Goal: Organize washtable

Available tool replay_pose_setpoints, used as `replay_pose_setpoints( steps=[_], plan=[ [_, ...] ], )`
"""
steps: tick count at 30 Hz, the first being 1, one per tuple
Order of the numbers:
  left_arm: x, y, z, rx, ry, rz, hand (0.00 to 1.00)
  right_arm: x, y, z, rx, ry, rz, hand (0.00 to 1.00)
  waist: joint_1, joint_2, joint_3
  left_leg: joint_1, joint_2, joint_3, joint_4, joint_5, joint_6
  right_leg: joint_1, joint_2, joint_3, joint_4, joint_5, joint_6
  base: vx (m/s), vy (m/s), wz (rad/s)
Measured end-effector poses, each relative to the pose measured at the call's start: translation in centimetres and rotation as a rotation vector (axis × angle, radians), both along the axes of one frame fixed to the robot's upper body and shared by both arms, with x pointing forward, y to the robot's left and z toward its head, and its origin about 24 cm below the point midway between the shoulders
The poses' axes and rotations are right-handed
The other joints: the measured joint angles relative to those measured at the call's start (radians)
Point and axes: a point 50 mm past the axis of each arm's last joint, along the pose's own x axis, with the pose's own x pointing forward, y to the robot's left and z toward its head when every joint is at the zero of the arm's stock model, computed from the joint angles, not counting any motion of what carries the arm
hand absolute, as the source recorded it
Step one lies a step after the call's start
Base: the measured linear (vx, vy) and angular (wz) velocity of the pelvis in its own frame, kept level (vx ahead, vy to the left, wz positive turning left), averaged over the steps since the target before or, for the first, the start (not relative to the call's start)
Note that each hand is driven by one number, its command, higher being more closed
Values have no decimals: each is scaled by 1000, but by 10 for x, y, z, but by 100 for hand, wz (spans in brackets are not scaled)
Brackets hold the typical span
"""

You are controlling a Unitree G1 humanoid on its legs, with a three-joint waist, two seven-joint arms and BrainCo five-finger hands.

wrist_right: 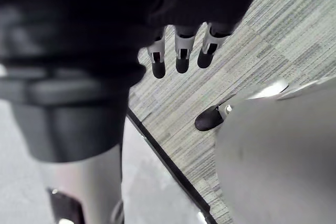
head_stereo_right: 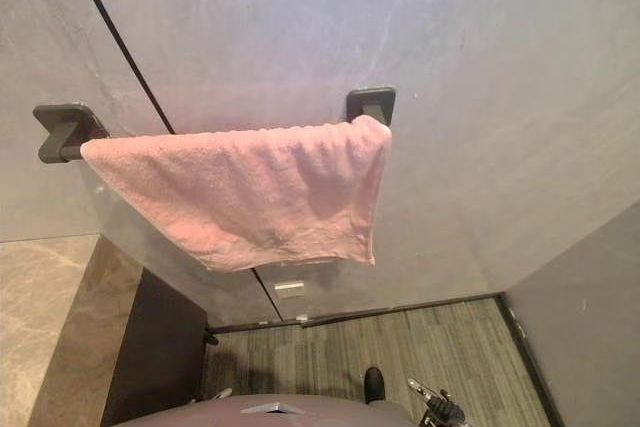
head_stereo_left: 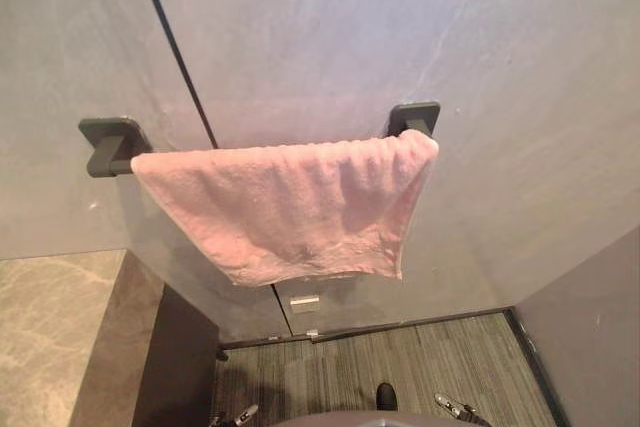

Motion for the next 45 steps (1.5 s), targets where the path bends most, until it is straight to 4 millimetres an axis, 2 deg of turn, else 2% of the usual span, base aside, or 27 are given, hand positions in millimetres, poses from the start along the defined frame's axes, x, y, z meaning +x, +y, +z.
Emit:
replay_pose_setpoints(
  steps=[5, 8, 11, 13, 14, 15, 16, 17, 18, 20, 22, 23, 24, 25, 26, 28, 31, 35, 36, 37, 38, 39, 40, 42, 43, 44, 45],
  plan=[
    [10, 2, 2, 26, -9, -128, 0, 6, 3, 0, 3, -14, 18, 0, -3, -7, 20, 9, -1, -16, 2, 0, 1, 25, -6, -23, 0, -5, 3, -17, 6, 11],
    [16, 2, 3, 62, -5, -271, 0, 14, 9, 0, 12, -27, 61, 0, -5, -23, 39, 4, -3, -11, 9, 0, 1, 21, -9, -19, 2, -4, 5, -32, -4, -4],
    [29, 5, 6, 109, -14, -387, 0, 30, 14, 3, 1, -65, 123, 0, -13, -34, 73, -13, -11, 3, 30, -1, 3, -5, -14, 2, 10, 10, 12, -45, 10, -17],
    [43, 11, 10, 142, -41, -399, 0, 51, 18, 8, -13, -118, 170, 0, -24, -51, 119, -59, -18, 18, 76, -7, 14, -66, -20, 28, 86, 6, 17, -132, 48, -23],
    [48, 13, 11, 151, -49, -404, 0, 54, 18, 10, -17, -135, 174, 0, -27, -53, 125, -77, -20, 19, 96, -8, 16, -90, -22, 38, 113, 12, 28, -178, 69, -10],
    [56, 13, 13, 159, -68, -421, 0, 59, 20, 11, -23, -153, 193, 0, -27, -51, 130, -100, -14, 24, 112, 3, 32, -115, -20, 62, 125, 48, 81, -103, 111, -7],
    [58, 10, 13, 153, -76, -422, 0, 65, 20, 14, -28, -170, 205, 0, -28, -41, 140, -99, -3, 28, 111, 7, 38, -123, -22, 64, 170, 14, 75, 165, 175, 22],
    [64, 7, 15, 150, -98, -423, 0, 62, 21, 13, -26, -170, 209, 0, -36, -34, 150, -95, -5, 8, 110, 8, 39, -167, -31, 64, 415, -139, 42, 465, 170, 55],
    [68, 6, 16, 154, -118, -424, 0, 61, 20, 13, -30, -165, 206, 0, -33, -39, 150, -81, -5, -17, 114, 10, 38, -176, -42, 65, 623, -240, 45, 542, 127, 70],
    [67, 8, 16, 157, -114, -419, 0, 55, 23, 11, -24, -152, 206, 0, -24, -59, 138, -84, -19, -82, 120, 28, 27, -105, -72, 95, 768, -322, 73, 552, 26, 89],
    [65, 9, 16, 157, -111, -412, 0, 55, 25, 11, -19, -151, 206, 0, -26, -69, 127, -108, -31, -112, 127, 44, 19, -83, -91, 121, 758, -355, 91, 346, -60, 70],
    [65, 11, 16, 159, -108, -404, 0, 60, 24, 12, -23, -160, 211, 0, -22, -73, 111, -150, -37, -137, 123, 70, 1, -81, -91, 126, 689, -379, 95, 189, -130, 41],
    [65, 10, 16, 154, -106, -403, 0, 62, 23, 13, -28, -166, 215, 0, -18, -62, 105, -165, -31, -141, 113, 86, -6, -80, -85, 125, 658, -379, 94, 186, -182, 33],
    [62, 5, 14, 139, -102, -400, 0, 66, 21, 14, -34, -171, 221, 0, -16, -43, 94, -188, -16, -149, 93, 112, -17, -68, -76, 116, 588, -383, 87, 134, -135, 13],
    [62, 4, 14, 137, -103, -398, 0, 68, 22, 14, -35, -173, 230, 0, -15, -39, 95, -194, -11, -154, 85, 122, -25, -60, -74, 109, 558, -390, 77, 152, -190, 15],
    [65, 5, 15, 137, -109, -388, 0, 76, 29, 16, -43, -182, 312, 0, -4, -41, 104, -218, 20, -160, 87, 145, -55, -41, -51, 79, 486, -411, 46, 10, -228, 2],
    [65, 7, 15, 138, -115, -338, 0, 83, 35, 18, -59, -190, 397, 0, -7, -40, 131, -232, 69, -215, 93, 178, -100, -27, 0, 32, 499, -431, -3, -201, -258, 31],
    [61, 8, 14, 120, -110, -264, 0, 84, 26, 19, -117, -183, 471, 0, 0, -3, 177, -264, 118, -294, 67, 244, -146, -30, 49, -69, 532, -436, -64, -302, -199, 64],
    [51, 8, 10, 111, -79, -242, 0, 83, 22, 20, -135, -173, 487, 0, -2, -12, 178, -239, 122, -283, -27, 300, -133, -50, 39, -91, 524, -429, -92, -368, -82, 72],
    [49, 11, 10, 114, -71, -229, 0, 83, 19, 20, -142, -173, 475, 0, -10, -18, 182, -288, 104, -225, 67, 271, -88, -77, 4, -134, 522, -411, -119, -331, -45, 81],
    [47, 12, 10, 115, -70, -221, 0, 83, 17, 20, -149, -170, 472, 0, -11, -27, 187, -320, 88, -200, 177, 250, -64, -87, -11, -137, 521, -403, -122, -268, -54, 79],
    [41, 11, 9, 109, -66, -200, 0, 81, 15, 20, -157, -159, 483, 0, 3, -34, 192, -360, 58, -161, 371, 188, -44, -97, -38, -143, 509, -380, -124, -218, -7, 55],
    [32, 8, 7, 96, -49, -181, 0, 78, 14, 18, -152, -143, 486, 0, 7, -25, 188, -378, 49, -149, 544, 142, -48, -93, -47, -162, 474, -346, -120, -211, 32, 41],
    [21, 6, 5, 84, -25, -150, 0, 73, 15, 16, -139, -125, 486, 0, 8, -16, 184, -363, 53, -146, 738, 112, -34, -78, -46, -177, 430, -305, -111, -160, 108, 29],
    [16, 6, 4, 77, -10, -129, 0, 71, 16, 15, -128, -128, 475, 0, 5, -11, 180, -328, 74, -132, 834, 107, -24, -63, -46, -201, 397, -269, -95, -38, 180, 59],
    [10, 6, 3, 73, 2, -116, 0, 69, 16, 15, -123, -126, 463, 0, -1, 0, 173, -264, 127, -113, 850, 126, -16, -58, -46, -232, 381, -242, -79, 21, 163, 71],
    [8, 6, 3, 72, 8, -116, 0, 68, 14, 15, -123, -125, 449, 0, -5, 17, 163, -238, 158, -108, 811, 209, -2, -62, -44, -249, 382, -236, -71, 72, 155, 73]
  ],
)
